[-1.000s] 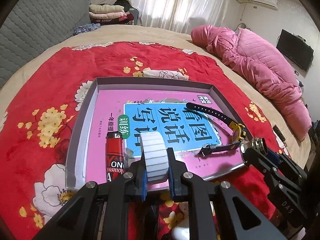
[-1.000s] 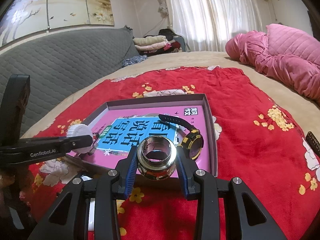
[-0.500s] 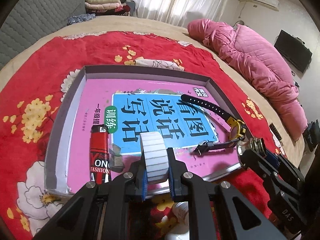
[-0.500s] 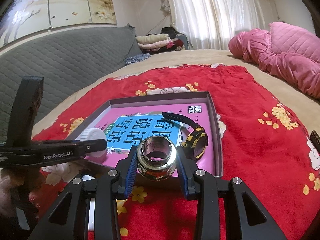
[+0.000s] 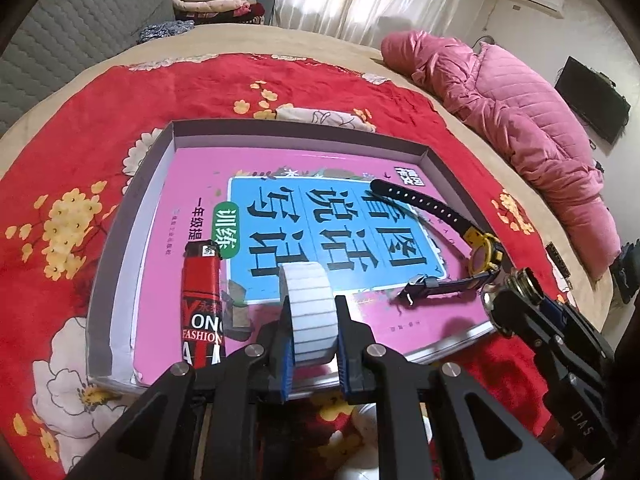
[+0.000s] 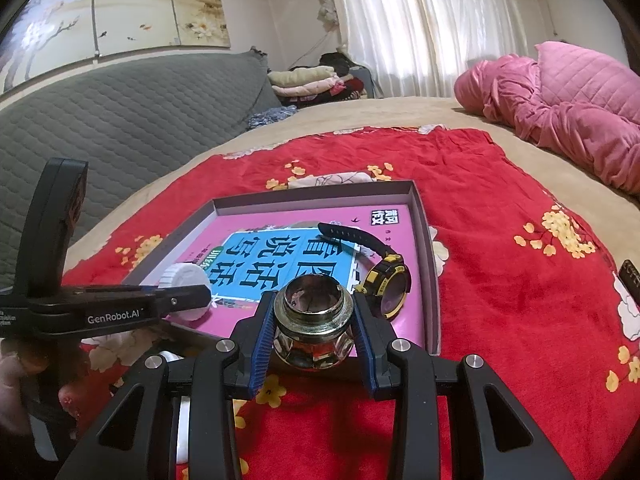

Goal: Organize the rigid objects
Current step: 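Carry the white cap and silver cup with both grippers into the grey box, then lower the white cap onto the book and open the left gripper while the right releases the cup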

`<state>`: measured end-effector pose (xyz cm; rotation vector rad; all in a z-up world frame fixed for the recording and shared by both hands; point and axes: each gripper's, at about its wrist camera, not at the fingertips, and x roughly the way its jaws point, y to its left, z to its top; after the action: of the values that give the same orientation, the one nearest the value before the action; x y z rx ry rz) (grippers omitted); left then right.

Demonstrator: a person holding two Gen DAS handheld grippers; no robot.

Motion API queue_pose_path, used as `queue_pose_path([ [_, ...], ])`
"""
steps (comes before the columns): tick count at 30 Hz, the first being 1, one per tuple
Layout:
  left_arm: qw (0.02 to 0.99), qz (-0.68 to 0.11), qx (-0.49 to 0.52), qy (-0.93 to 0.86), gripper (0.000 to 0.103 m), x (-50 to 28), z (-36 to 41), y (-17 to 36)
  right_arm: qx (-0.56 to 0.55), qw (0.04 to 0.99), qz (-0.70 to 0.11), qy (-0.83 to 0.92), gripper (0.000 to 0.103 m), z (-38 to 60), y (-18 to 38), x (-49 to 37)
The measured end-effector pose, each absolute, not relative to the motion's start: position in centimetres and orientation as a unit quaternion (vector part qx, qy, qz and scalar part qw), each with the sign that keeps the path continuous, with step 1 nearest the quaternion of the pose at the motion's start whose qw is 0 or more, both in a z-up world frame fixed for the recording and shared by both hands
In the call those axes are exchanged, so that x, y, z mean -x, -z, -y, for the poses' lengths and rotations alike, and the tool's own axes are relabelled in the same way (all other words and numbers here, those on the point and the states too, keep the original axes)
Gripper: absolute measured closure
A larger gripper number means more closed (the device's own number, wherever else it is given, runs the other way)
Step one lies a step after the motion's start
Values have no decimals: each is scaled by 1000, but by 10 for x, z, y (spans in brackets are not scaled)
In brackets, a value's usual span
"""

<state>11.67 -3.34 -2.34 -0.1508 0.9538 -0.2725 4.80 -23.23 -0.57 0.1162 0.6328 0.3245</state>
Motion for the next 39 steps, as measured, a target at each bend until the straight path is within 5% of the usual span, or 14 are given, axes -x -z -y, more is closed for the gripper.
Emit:
queue_pose_path([
  [39,881,-463,50,85,73,-115,19,22,-6,930,-334,-157,65,217,23,-71],
])
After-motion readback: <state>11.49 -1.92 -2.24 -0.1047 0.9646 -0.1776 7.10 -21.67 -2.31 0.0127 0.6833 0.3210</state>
